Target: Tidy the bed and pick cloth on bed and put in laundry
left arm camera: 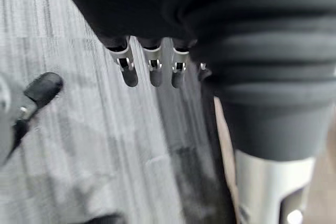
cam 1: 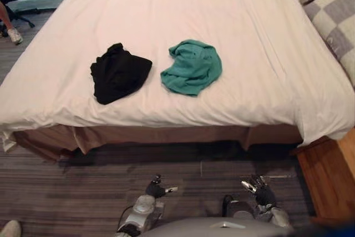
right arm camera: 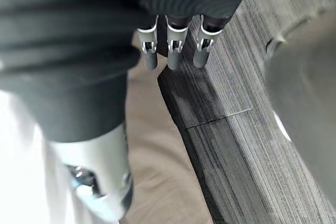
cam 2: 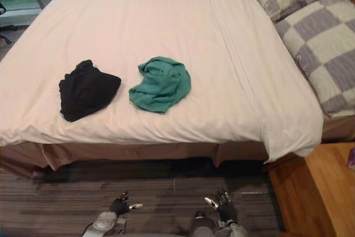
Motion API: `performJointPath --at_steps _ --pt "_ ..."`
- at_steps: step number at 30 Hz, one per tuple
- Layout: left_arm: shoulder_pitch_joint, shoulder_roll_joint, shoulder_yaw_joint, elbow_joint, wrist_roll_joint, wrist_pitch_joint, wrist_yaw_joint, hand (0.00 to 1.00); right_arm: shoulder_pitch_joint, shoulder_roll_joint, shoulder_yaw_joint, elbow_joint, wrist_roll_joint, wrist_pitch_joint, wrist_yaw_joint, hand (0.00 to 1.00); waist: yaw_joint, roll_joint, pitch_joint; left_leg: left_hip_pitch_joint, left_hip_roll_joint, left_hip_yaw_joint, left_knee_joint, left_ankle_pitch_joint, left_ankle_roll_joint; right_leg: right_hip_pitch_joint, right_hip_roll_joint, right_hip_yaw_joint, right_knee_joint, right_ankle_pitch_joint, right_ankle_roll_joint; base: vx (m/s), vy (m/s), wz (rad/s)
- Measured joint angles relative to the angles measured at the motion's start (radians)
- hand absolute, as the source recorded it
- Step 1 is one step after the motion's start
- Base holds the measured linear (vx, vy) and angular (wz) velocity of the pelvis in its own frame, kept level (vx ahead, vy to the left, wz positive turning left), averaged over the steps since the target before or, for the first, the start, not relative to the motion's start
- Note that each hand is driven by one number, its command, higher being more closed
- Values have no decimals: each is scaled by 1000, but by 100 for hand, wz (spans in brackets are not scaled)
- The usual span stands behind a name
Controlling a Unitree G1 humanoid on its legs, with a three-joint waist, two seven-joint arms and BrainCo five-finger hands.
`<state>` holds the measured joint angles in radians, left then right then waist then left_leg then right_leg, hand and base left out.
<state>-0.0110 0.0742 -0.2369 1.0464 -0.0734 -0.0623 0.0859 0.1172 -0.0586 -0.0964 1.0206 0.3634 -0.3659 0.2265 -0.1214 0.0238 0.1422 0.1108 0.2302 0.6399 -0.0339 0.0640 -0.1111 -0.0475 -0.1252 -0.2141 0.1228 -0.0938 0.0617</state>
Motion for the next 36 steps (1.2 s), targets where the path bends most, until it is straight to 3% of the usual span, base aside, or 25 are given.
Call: performJointPath --at_steps 4,7,9,11,13,17,19,20,22,23,25,28,29,30,31,32,33,35,36 --pt "-10 -4 6 -1 9 2 6 0 -4 5 66 0 -3 -11 6 0 7 -26 5 33 -14 35 6 3 12 19 7 33 -21 15 -5 9 -5 -30" --pt "11 -17 53 -3 10 -18 6 0 -2 14 69 -10 6 -4 2 0 6 -37 4 40 -3 74 107 -22 -20 36 -14 60 -23 20 -1 -4 54 -30" --pt "24 -22 89 -11 7 -35 7 0 3 17 69 -24 2 14 -11 0 9 -40 7 2 38 83 268 -62 -17 50 -28 68 -23 13 -2 -16 47 -18" --pt "55 -27 131 -47 6 -67 2 0 7 8 73 -36 -8 34 -43 0 14 -16 13 -77 144 59 542 -92 12 66 -25 68 -20 -16 1 -76 44 -17" --pt "69 -37 133 -51 7 -92 -14 0 25 -4 71 -64 -16 37 -59 0 16 5 13 -95 179 61 600 -88 18 93 -23 66 -40 -10 2 14 95 -1" --pt "68 -39 131 -51 4 -121 -38 0 9 -23 86 -57 -76 56 -63 0 17 20 -3 -25 87 63 372 -77 18 89 -23 94 -120 34 11 63 21 -9" --pt "68 -31 130 -50 4 -122 -45 0 -16 -31 108 -24 -94 75 -62 0 26 2 9 -48 105 57 433 -45 -18 112 -15 115 -180 58 2 64 -8 -30" --pt "68 -23 130 -51 4 -125 -45 0 -27 -18 108 -15 -95 77 -62 0 25 -19 22 -88 141 48 548 5 -7 126 -33 121 -176 59 -4 93 -6 -21" --pt "60 -30 110 -46 8 -128 -47 0 -33 -27 102 2 -96 76 -58 0 16 -33 25 -115 150 42 518 -63 -17 124 -63 138 -145 35 -9 120 47 -18" --pt "56 -33 88 -39 9 -128 -53 0 -34 -36 91 12 -96 75 -57 0 12 -28 24 -108 147 38 459 -81 -13 120 -76 157 -121 17 -7 120 117 -47" --pt "60 -32 68 -25 5 -142 -55 0 -41 -41 68 30 -94 74 -55 0 12 -22 23 -107 134 17 362 -85 -12 99 -104 200 -50 -23 14 100 150 -55" --pt "51 -23 34 -1 -36 -144 -52 0 -45 -41 25 46 -95 73 -55 0 2 -7 20 -125 109 -87 260 -83 -13 78 -138 227 43 -70 80 180 307 -45" --pt "50 -23 15 -1 -36 -140 -57 0 -44 -44 3 46 -95 72 -55 0 1 14 16 -127 90 -130 213 -77 -7 80 -142 230 57 -81 111 211 424 -34" --pt "47 -24 -6 0 -31 -138 -63 0 -44 -48 -22 49 -99 68 -59 0 3 39 18 -130 70 -185 189 -46 -35 94 -147 231 51 -85 149 228 505 -30" --pt "40 -8 -7 11 -29 -135 -65 0 -46 -26 -20 67 -115 70 -64 0 4 -5 11 -128 24 -181 219 -88 -35 114 -201 225 44 -70 181 146 326 -3" --pt "34 -6 -15 15 -17 -130 -65 0 -38 -23 -27 65 -117 65 -65 0 -5 -15 8 -127 2 -186 217 -109 -46 116 -221 204 45 -39 182 111 278 15" --pt "27 6 -34 23 -14 -121 -63 0 -38 -10 -31 65 -121 61 -74 0 -5 -27 4 -126 -27 -185 215 -129 -32 105 -248 184 63 12 175 148 361 22" --pt "3 10 -77 34 -14 -115 -67 0 -47 -10 -31 54 -121 51 -83 0 9 0 18 -90 -68 -173 181 -134 19 5 -279 116 227 117 35 180 444 7" --pt "6 9 -77 34 -14 -115 -72 0 -53 -16 -27 54 -122 48 -84 0 9 0 18 -76 -75 -168 169 -137 31 -19 -277 96 283 101 26 192 351 6"
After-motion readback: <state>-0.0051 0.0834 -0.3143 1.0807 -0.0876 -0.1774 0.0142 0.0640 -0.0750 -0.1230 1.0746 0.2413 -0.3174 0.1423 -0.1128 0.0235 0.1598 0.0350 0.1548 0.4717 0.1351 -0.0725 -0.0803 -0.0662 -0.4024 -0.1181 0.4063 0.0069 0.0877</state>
